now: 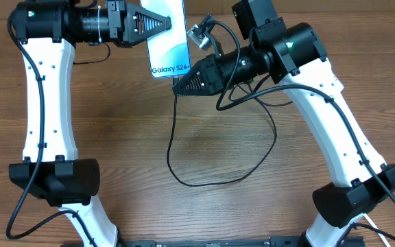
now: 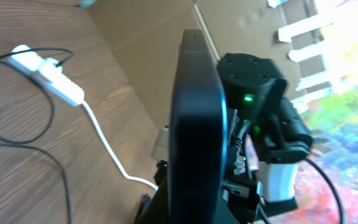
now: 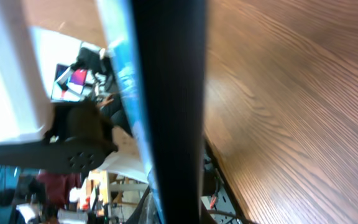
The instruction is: Plug charger to phone and switch on socket
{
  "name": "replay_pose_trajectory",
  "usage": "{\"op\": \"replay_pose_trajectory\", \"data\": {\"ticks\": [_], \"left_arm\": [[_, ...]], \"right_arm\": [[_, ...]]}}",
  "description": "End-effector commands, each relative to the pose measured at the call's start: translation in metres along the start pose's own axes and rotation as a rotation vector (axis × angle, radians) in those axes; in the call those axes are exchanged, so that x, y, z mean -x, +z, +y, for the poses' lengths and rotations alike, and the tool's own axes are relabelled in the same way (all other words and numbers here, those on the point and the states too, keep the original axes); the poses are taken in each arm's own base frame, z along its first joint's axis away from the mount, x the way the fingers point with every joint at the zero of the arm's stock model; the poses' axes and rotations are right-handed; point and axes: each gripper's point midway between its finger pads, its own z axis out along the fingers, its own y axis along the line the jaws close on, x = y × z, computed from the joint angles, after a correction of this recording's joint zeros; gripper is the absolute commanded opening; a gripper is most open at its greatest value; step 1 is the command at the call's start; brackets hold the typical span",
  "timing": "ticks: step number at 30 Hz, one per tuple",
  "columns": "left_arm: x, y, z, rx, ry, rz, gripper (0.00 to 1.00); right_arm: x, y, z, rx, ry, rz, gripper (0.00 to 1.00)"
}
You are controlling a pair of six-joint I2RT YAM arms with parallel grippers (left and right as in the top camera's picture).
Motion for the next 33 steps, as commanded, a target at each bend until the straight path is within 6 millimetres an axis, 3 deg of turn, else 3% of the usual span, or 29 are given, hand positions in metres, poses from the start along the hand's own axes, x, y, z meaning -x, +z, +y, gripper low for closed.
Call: {"op": "replay_pose_trajectory", "data": {"ticks": [1,10,18,23,33], "left_arm": [[0.003,-0.005,0.01,0.073,-0.033,-0.02,0.04],[0.014,-0.036,0.045,0.266,-0.067,-0.099,0.04],[0.0,-0.058,0.096,0.588,-0.169,-0.104,0.04],[-0.004,-0.065,0.105,0.655,-0.189,-0.101,0.04],[-0.01,-0.069,0.111,0.703,-0.206,-0.09,0.04]], "right_arm": [[0.003,-0.005,-0.007,-0.096,0.035,-0.036,0.04],[0.014,-0.024,-0.066,-0.431,0.179,-0.145,0.04],[0.01,-0.067,-0.142,-0.88,0.412,-0.303,0.04],[-0.002,-0.057,-0.19,-0.958,0.475,-0.317,0.04],[-0.055,-0.03,-0.299,-1.027,0.681,-0.415,0.04]]}}
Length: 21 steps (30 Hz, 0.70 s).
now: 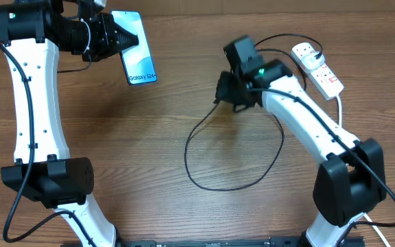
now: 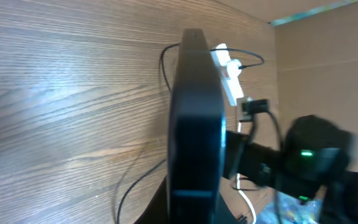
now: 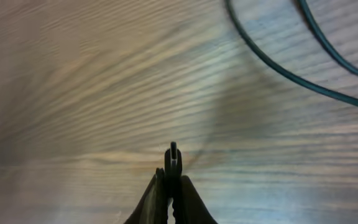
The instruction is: Plug charger to phone and switch on socket
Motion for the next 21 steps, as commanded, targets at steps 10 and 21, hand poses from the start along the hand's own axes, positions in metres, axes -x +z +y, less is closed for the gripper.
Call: {"op": "replay_pose_trajectory", "data": {"ticks": [10,21], "left_arm": [[-0.001,0.0,-0.004,0.0,0.012,-0.002,0.04],[-0.002,0.0,-0.004,0.0,0.01,0.001,0.04]], "right_arm": [[-0.031,0.034,-0.073,-0.213,0.254,-0.008,0.04],[-0.038,0.018,-0.138,-0.397,0.374,0.063,0.04]]}}
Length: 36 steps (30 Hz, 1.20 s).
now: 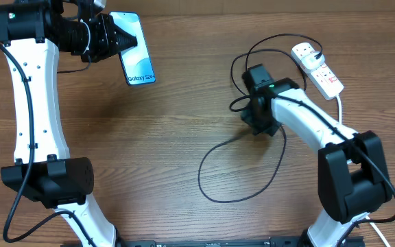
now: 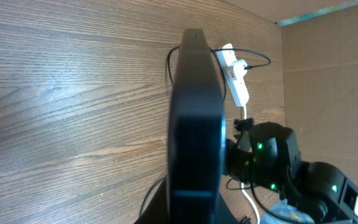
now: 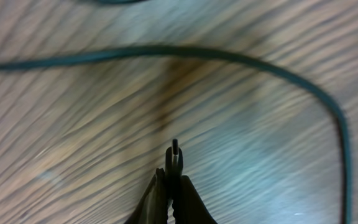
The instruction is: Plug charger to phone and switch on socket
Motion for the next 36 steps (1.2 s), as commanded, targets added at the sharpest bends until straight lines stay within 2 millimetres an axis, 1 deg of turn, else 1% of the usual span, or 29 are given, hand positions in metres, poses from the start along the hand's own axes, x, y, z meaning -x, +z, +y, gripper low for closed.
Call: {"op": "replay_pose_trajectory", "data": {"ticks": [1,5,11,13,15,16,20,21,24,28,31,32,33,35,36], "left_arm": [[-0.001,0.0,-0.008,-0.02,0.014,-0.001,0.04],[-0.001,0.0,-0.008,-0.02,0.014,0.0,0.04],[-0.001,0.0,-0.008,-0.021,0.014,0.0,0.04],[-0.001,0.0,-0.008,-0.021,0.014,0.0,0.04],[-0.001,0.0,-0.008,-0.021,0.014,0.0,0.04],[-0.001,0.0,-0.008,-0.021,0.014,0.001,0.04],[-0.002,0.001,-0.01,-0.023,0.017,0.003,0.04],[-0.002,0.001,-0.01,-0.023,0.017,0.004,0.04],[-0.002,0.001,-0.01,-0.023,0.017,0.004,0.04],[-0.002,0.001,-0.01,-0.023,0.017,0.004,0.04],[-0.002,0.001,-0.01,-0.023,0.017,0.004,0.04],[-0.002,0.001,-0.01,-0.023,0.017,0.004,0.04],[-0.002,0.001,-0.01,-0.023,0.017,0.004,0.04],[-0.002,0.001,-0.01,-0.023,0.017,0.004,0.04],[-0.002,0.001,-0.01,-0.023,0.017,0.004,0.04]], "right_arm": [[0.009,0.0,-0.012,-0.027,0.01,-0.021,0.04],[0.003,0.006,-0.02,-0.049,-0.034,-0.003,0.05],[-0.025,0.017,-0.025,-0.025,-0.137,0.119,0.04],[-0.031,0.019,-0.028,-0.029,-0.145,0.142,0.05],[-0.032,0.019,-0.03,-0.038,-0.147,0.148,0.05],[-0.033,0.018,-0.031,-0.041,-0.146,0.152,0.09],[-0.035,0.018,-0.032,-0.04,-0.194,0.164,0.38],[-0.036,0.018,-0.033,-0.043,-0.194,0.166,0.4],[-0.032,0.013,-0.034,-0.048,-0.187,0.17,0.41],[-0.019,-0.004,-0.028,-0.04,-0.166,0.163,0.41],[-0.012,-0.012,-0.02,-0.012,-0.16,0.152,0.42],[-0.013,-0.014,-0.014,0.014,-0.159,0.16,0.42],[-0.015,-0.015,-0.008,0.046,-0.157,0.174,0.48],[-0.02,-0.016,0.007,0.119,-0.159,0.202,0.51],[-0.02,-0.017,0.013,0.146,-0.162,0.202,0.51]]}}
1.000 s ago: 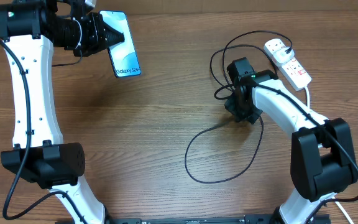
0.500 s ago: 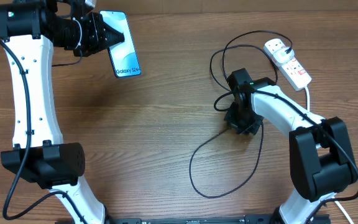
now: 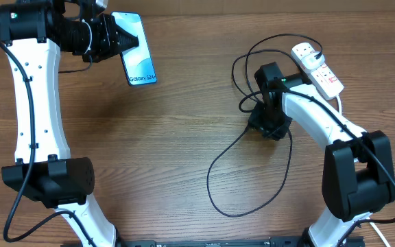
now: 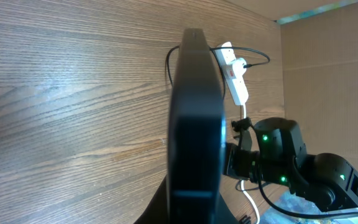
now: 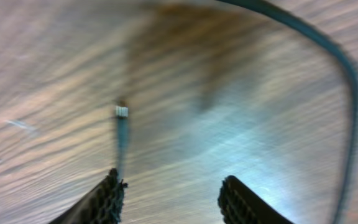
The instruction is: Plug charger to phone and switch on socket
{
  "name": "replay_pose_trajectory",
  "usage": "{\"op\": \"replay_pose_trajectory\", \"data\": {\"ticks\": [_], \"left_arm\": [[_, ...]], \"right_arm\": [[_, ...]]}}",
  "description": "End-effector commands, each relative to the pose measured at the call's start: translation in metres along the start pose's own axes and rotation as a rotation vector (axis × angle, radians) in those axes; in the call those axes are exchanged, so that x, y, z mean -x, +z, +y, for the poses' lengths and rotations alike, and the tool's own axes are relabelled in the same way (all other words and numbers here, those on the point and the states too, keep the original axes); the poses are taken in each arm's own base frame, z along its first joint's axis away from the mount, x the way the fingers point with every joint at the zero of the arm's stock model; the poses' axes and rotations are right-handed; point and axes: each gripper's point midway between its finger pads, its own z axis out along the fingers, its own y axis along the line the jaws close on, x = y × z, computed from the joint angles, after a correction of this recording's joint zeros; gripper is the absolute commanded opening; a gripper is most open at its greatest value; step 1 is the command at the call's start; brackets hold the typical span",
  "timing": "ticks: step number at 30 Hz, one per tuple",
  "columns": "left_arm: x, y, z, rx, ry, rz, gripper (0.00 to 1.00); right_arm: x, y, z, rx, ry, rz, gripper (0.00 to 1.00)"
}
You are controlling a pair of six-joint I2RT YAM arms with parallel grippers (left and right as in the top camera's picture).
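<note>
My left gripper (image 3: 118,40) is shut on the phone (image 3: 137,49), holding it up at the far left with its lit "Galaxy S24" screen facing the overhead camera. The left wrist view shows the phone (image 4: 194,118) edge-on, hiding the fingers. My right gripper (image 5: 176,200) stands open low over the table right of centre. The charger plug (image 5: 122,111) shows just ahead of the left finger (image 5: 109,198), outside the gap. The black cable (image 3: 214,175) runs in a loop toward the front. At the back right lies the white socket strip (image 3: 315,66) with a plug in it.
A second loop of the black cable (image 3: 249,55) lies between my right arm and the socket strip. The strip's white lead (image 3: 337,103) runs off to the right. A brown cardboard wall (image 4: 328,56) stands behind the table.
My right gripper was shut on the charger plug and is now open, with the plug free beside its left finger. It has also shifted slightly right. The phone has stayed in place.
At first both grippers met at the back middle, the phone in my left and my right at the phone's lower end. Then the phone was at the far left and my right gripper held the plug over the table, later further right. Now the plug is released.
</note>
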Motion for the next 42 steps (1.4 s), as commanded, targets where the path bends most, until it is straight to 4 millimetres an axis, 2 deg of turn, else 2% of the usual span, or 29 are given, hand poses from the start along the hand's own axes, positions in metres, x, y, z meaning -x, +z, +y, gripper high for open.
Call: {"op": "replay_pose_trajectory", "data": {"ticks": [1,3,7,13,20,27,30,37,42], "left_arm": [[-0.001,0.0,-0.008,-0.022,0.013,-0.001,0.04],[-0.001,0.0,-0.008,-0.022,0.013,-0.001,0.04],[-0.001,0.0,-0.008,-0.021,0.013,0.0,0.04],[-0.002,0.0,-0.008,-0.021,0.011,0.001,0.04],[-0.003,0.0,-0.008,-0.02,0.006,0.007,0.04],[-0.003,0.0,-0.007,-0.019,0.006,0.007,0.04],[-0.003,0.0,-0.007,-0.02,0.005,0.008,0.04],[-0.004,0.0,-0.007,-0.02,0.005,0.009,0.04],[-0.004,0.0,-0.007,-0.019,0.003,0.01,0.04]], "right_arm": [[-0.002,-0.009,0.027,0.118,-0.013,0.015,0.51],[0.006,-0.009,0.034,0.12,0.025,-0.041,0.5],[0.016,-0.008,0.031,0.045,0.092,-0.151,0.5],[0.007,-0.003,0.034,0.001,0.113,-0.175,0.51],[0.0,0.03,0.027,-0.085,0.131,-0.127,0.51],[-0.006,0.042,0.029,-0.085,0.127,-0.086,0.5],[-0.009,0.046,0.028,-0.095,0.13,-0.069,0.44],[-0.014,0.05,0.03,-0.085,0.136,-0.038,0.19],[-0.013,0.051,0.032,-0.075,0.134,-0.04,0.09]]}}
